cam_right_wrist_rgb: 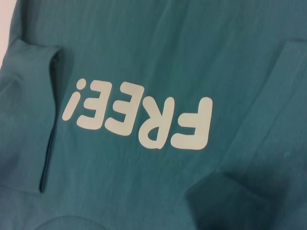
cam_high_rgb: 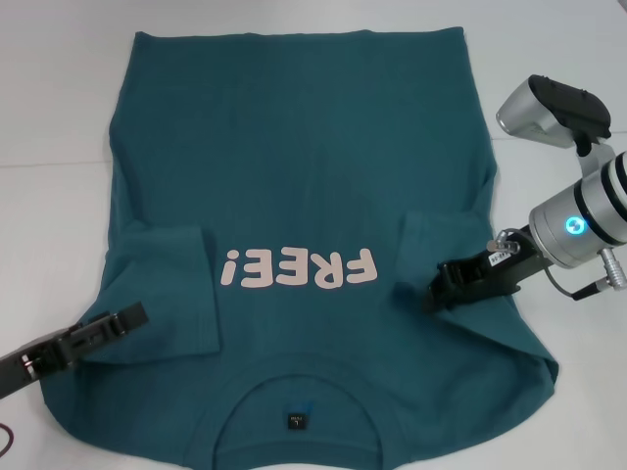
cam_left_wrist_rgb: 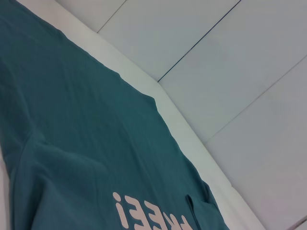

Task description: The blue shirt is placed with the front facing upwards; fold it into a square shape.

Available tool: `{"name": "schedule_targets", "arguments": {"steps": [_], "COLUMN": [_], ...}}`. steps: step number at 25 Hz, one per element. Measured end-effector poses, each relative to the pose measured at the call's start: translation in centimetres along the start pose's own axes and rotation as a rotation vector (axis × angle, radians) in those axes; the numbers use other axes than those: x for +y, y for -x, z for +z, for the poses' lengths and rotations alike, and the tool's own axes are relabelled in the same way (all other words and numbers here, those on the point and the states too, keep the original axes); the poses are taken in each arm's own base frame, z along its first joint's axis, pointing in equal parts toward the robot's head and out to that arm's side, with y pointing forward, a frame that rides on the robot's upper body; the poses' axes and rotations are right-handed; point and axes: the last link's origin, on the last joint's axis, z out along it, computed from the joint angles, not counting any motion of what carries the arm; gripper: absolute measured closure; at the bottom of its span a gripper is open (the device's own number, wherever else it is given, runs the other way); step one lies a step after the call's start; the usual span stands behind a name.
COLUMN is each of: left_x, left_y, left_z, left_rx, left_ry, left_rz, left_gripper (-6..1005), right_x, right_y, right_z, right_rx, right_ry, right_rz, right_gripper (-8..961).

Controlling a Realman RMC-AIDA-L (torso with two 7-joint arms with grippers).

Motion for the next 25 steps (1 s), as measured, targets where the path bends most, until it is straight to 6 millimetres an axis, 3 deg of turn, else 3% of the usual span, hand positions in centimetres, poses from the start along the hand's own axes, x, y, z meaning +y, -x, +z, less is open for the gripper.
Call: {"name": "schedule_targets", "arguments": {"steps": [5,11,16,21,25], "left_x": [0.0,0.0,0.0,0.0,-0.2], "left_y": [0.0,0.0,0.0,-0.1,-0.4], "left_z": [0.0,0.0,0.0,-0.1,-0.8], "left_rx": [0.0,0.0,0.0,-0.001,-0.008], "left_ry": [0.0,0.0,0.0,0.001,-0.01], "left_rz": [0.0,0.0,0.0,-0.012,-0.113], "left_gripper": [50,49,49,50,50], "right_x": [0.1,0.7,1.4,0.2,-1.3], "right_y": [0.0,0.1,-0.2,-0.2,-0.5], "right_z": [-0.1,-0.1,-0.3,-1.5,-3.1], "right_rx": [-0.007,-0.011,0.006,-0.059,-0.122], "right_ry": [0.012,0.055,0.112,0.161,0.227], "right_rz": [-0.022,-0.085,-0.148,-0.069,0.003], "right_gripper": [848,664,417,178,158]}}
